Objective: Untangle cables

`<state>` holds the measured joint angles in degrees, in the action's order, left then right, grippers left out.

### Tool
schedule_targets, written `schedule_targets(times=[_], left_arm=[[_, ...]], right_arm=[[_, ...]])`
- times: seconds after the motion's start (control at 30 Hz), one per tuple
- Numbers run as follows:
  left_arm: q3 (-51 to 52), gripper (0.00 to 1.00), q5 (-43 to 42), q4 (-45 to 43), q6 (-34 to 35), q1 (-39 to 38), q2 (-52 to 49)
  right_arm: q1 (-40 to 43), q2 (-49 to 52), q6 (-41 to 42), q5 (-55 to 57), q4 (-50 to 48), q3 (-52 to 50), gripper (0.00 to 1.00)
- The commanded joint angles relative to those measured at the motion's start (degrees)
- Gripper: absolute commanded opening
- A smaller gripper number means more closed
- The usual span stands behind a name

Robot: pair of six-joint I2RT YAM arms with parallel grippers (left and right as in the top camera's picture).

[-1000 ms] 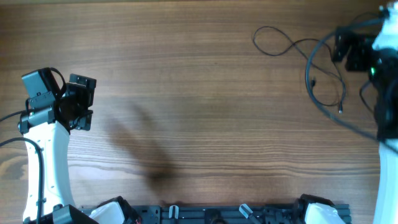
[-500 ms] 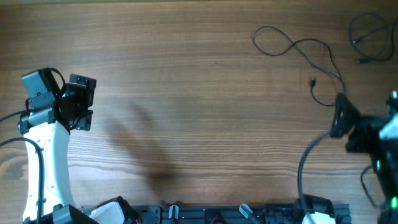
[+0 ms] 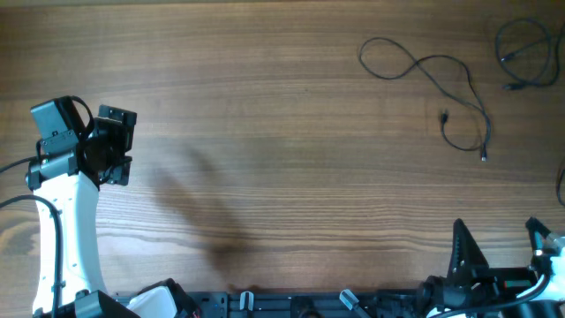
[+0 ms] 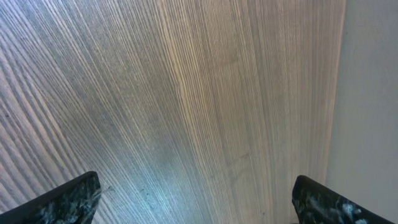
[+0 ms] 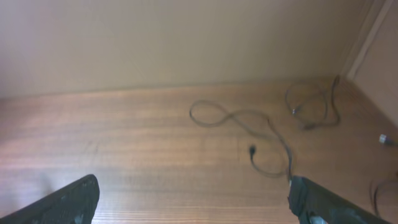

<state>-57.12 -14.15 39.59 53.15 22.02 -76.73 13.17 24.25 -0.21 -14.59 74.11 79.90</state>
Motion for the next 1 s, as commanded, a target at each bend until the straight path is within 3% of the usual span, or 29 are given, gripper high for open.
schedule_targets(times=[0.0,0.23,0.3,0.4,0.73,0.97], left_arm=[[-1.0,1.00,0.5,-0.1,-0.4,-0.3,-0.1],[-1.0,1.00,0.5,-0.1,-0.4,-0.3,-0.1],[-1.0,1.00,0.5,-0.1,-0.4,-0.3,-0.1],[-1.0,1.00,0.5,-0.1,-0.4,-0.3,-0.1],[-1.0,1.00,0.5,-0.1,-0.4,-0.3,-0.1],[-1.0,1.00,0.5,-0.1,-0.4,-0.3,-0.1]], right_arm=[[-0.1,-0.1,0.3,0.6,-1.7,-0.1,1.00],[-0.1,-0.1,0.8,2.7,-5.3,-2.7,1.00],[-0.1,-0.1,5.0,2.6,-8.6,-5.8,1.00],[-0.1,-0.1,10.7,2.2,-15.1,-12.5,1.00],[-0.2,-1.6,10.3,-2.5,-37.1,-31.7,1.00],[-5.1,-12.0,10.3,-0.2,-49.7,-46.2,1.00]])
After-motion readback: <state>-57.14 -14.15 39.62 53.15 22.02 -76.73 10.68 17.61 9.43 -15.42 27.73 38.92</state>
